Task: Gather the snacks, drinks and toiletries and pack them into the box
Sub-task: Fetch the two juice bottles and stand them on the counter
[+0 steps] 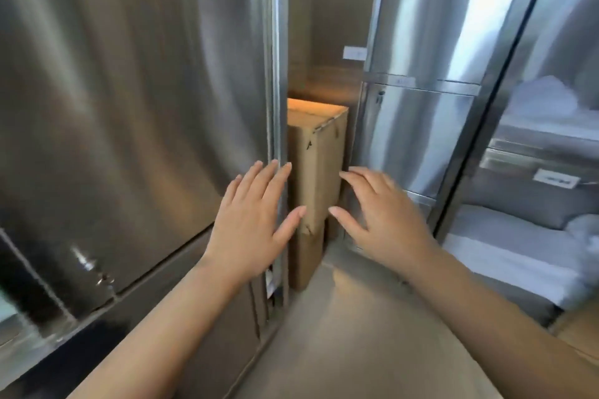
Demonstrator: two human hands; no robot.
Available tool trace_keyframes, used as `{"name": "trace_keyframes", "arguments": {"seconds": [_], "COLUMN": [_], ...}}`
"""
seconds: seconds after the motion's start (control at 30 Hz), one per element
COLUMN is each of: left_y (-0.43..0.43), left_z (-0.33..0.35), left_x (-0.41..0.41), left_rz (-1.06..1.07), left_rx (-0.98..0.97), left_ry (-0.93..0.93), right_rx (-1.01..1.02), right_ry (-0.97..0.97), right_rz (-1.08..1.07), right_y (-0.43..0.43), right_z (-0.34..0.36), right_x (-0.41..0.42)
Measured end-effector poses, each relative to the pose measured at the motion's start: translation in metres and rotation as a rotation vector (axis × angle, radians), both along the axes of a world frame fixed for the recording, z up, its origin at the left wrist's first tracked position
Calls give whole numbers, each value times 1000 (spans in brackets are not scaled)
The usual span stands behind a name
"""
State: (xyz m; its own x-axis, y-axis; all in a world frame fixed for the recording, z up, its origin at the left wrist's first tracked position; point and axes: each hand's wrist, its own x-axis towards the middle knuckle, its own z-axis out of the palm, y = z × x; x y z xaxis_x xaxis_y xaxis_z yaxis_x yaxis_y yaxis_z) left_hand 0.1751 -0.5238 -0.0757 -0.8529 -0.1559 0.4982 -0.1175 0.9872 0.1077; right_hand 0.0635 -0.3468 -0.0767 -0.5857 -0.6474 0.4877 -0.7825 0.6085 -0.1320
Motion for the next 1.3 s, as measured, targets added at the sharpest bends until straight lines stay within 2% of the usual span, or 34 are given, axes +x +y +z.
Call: {"name": "trace_keyframes", "arguments": {"seconds": [0.3, 0.4, 0.6, 0.87, 1.03, 1.3], "left_y": [107, 127, 179, 274, 340, 456], "left_z": [15, 32, 66, 64, 38, 15], "left_x": [-229, -303, -447, -591, -664, -821], "left_rz": [-382, -480, -664, -794, -781, -684], "left_rx": [-104, -144, -89, -8, -145, -84], "left_ry": [-42, -7, 42, 48, 84, -52], "right_rx": [-22, 0, 13, 39, 54, 85], "right_ry": [6, 14, 62, 87, 68, -20], "right_rz": [-494, -603, -763, -868, -868, -828], "right_y": [146, 178, 229, 306, 368, 501], "right_z": [29, 48, 80, 78, 63, 46], "right_x": [-136, -188, -290, -397, -476, -637]}}
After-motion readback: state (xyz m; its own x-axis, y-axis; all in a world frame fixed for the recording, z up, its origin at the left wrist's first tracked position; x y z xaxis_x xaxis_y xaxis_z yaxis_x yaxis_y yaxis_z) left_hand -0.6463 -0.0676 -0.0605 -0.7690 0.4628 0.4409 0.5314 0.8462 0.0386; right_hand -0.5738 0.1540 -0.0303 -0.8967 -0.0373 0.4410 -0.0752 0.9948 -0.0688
